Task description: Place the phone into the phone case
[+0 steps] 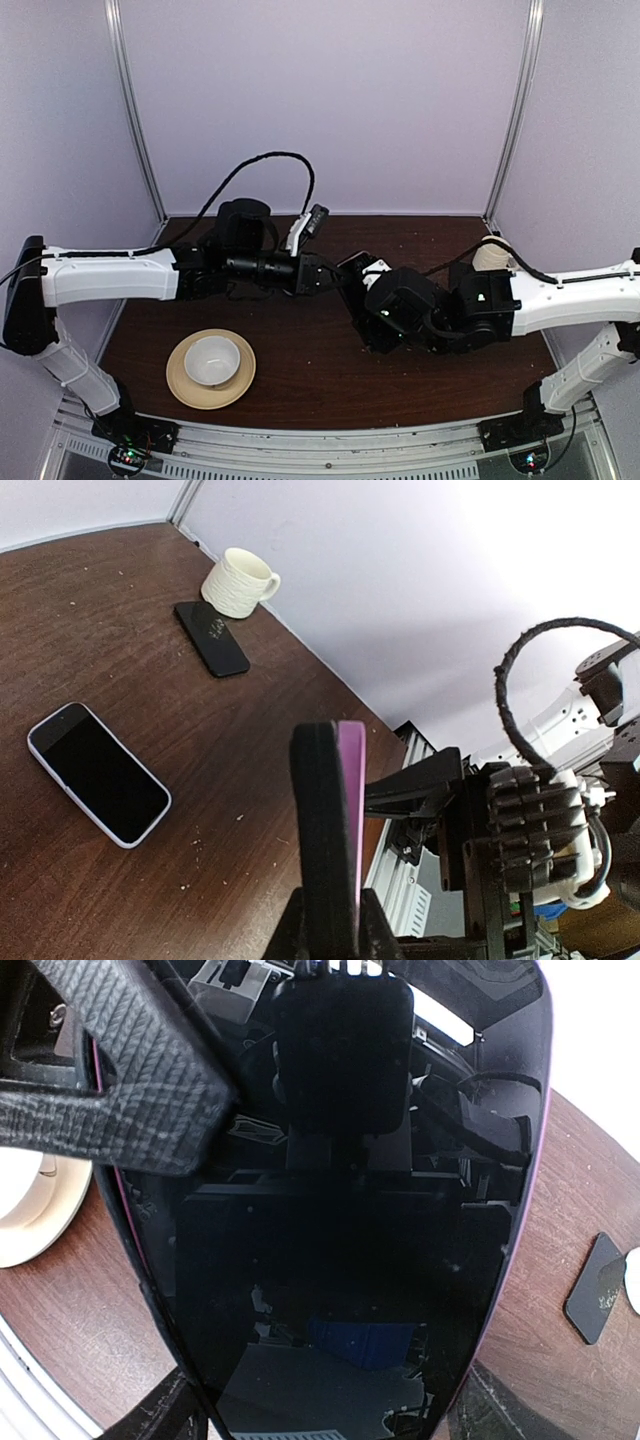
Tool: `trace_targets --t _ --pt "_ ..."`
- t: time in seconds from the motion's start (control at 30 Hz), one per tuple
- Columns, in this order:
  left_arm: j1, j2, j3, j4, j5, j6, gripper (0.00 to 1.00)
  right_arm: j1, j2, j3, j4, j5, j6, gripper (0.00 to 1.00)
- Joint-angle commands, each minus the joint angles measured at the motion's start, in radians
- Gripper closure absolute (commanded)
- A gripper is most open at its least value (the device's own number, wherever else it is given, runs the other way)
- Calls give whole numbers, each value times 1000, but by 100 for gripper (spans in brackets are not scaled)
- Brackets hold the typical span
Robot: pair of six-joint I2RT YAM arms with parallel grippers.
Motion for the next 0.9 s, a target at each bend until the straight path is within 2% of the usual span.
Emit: trace_targets --t 0.0,0.13,0.17,0.2,0.33,0.4,0.6,0.8,0.87 --pt "-1 -10 22 -17 -11 57 100 7 -60 20 69 11 -53 59" --pt "-1 -45 31 -91 -43 162 100 3 -152 -26 86 -46 -124 9" --pt "0 -55 38 -124 -43 214 100 -2 -184 -37 89 -88 -158 2" --pt "-1 -69 44 -148 -34 257 100 -12 -221 -48 92 -153 -195 1" --pt "-22 -141 54 -194 54 448 100 -115 -364 -90 125 -579 -287 1" --pt "-35 -176 45 -197 112 531 100 -152 -405 -97 163 -722 -310 1" --pt "-63 -222 44 -242 181 645 100 -189 -392 -74 254 -877 -339 2" --pt "-83 -224 74 -303 196 677 100 -193 -309 -7 245 -918 -358 32" --pt "-88 -227 75 -303 198 710 100 -194 -295 -11 267 -929 -354 39"
